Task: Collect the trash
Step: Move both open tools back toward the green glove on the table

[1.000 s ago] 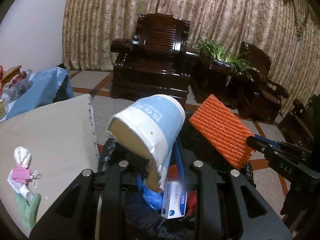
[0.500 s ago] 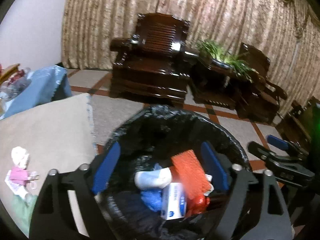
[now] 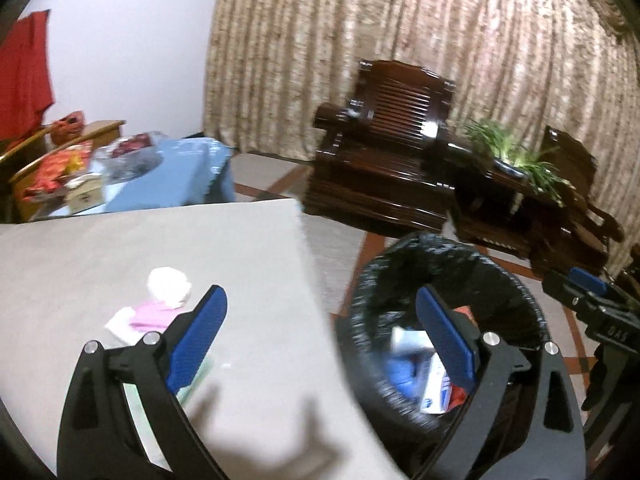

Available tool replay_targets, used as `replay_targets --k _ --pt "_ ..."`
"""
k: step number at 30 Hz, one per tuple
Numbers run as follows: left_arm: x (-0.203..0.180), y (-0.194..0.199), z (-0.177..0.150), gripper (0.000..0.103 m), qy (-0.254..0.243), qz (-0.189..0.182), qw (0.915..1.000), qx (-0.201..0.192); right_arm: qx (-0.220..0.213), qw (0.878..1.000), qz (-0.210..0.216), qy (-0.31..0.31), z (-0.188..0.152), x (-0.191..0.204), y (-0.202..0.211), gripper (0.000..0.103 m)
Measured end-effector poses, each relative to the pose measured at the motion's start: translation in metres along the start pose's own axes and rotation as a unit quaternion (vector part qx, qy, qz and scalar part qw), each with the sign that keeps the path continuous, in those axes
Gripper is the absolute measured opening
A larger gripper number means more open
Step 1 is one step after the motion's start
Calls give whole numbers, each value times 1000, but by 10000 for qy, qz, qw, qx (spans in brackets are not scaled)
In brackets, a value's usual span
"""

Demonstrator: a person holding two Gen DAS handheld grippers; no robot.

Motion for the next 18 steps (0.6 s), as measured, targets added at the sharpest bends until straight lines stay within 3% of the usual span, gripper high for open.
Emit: replay_targets --k 9,18 --pt "80 38 -21 93 258 785 9966 -20 120 9964 682 489 -14 85 -13 97" --pt "137 55 -49 93 535 1271 9904 90 197 9856 1390 941 -40 153 -21 97"
Point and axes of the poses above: each gripper's, at about its wrist camera, not at the fingertips, and y roughly against the way its jaws point, x to its left, z to its top, the point moved 5 cm from there along -y, roughly the way its jaws point, and after that the axes turned 1 degree about x, right-handed, at the moved point
